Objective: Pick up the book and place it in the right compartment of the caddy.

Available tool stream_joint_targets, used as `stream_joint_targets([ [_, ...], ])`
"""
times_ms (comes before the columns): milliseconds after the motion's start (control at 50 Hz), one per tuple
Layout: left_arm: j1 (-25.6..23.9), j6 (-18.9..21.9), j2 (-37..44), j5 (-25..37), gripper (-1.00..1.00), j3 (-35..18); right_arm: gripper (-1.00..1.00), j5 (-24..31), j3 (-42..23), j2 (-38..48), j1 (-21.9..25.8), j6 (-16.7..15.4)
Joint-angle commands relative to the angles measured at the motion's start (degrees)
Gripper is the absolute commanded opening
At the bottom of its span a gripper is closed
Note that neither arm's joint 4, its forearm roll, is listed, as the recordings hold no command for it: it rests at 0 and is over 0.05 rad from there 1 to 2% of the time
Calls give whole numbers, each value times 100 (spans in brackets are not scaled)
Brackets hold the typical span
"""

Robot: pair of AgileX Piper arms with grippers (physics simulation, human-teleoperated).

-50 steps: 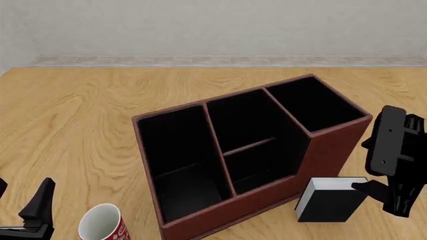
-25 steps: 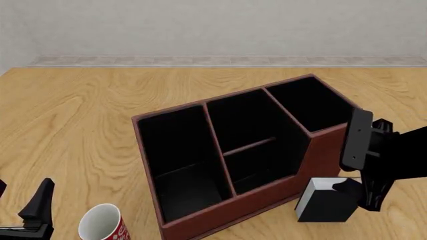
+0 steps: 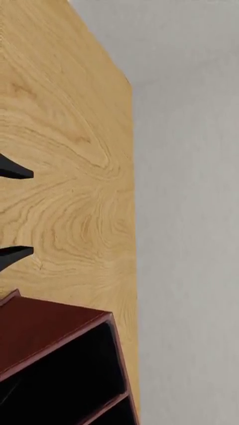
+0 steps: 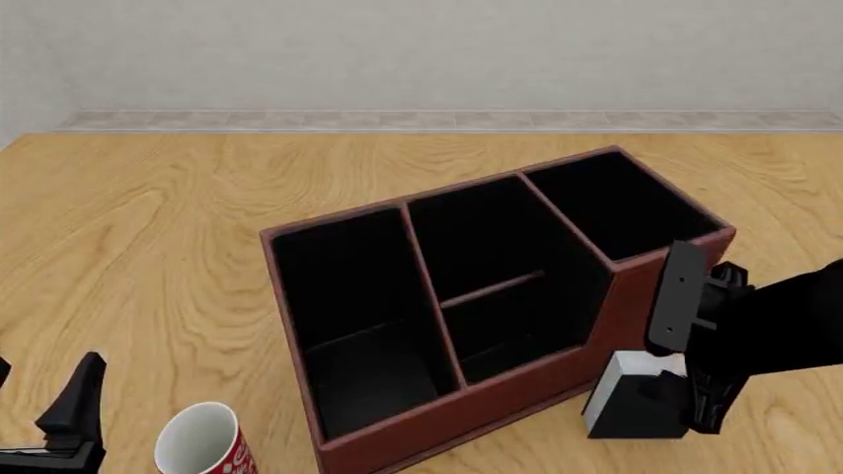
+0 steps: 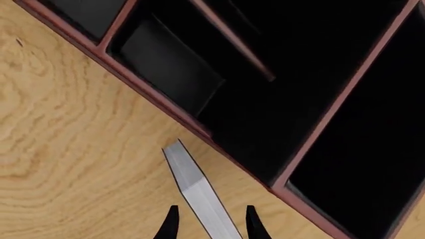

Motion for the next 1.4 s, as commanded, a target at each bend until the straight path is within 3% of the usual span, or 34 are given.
stream_joint_targets([
  [20,23,0,0,17,100,5,100,-203,267,76,27,149],
  [540,39,5,0,25,100,5,100,-253,331,100,25,173],
  [580,57,-3,0,54,100,8,100,-598,792,245,-154,117],
  [1140,26,1,0,65,100,9,100,-934,1057,441,-311,95],
  [1160,33,12,0,83,100,9,-100,-890,1077,375,-242,132],
  [1400,31,9,0,85,100,9,-100,-889,1079,365,-218,144],
])
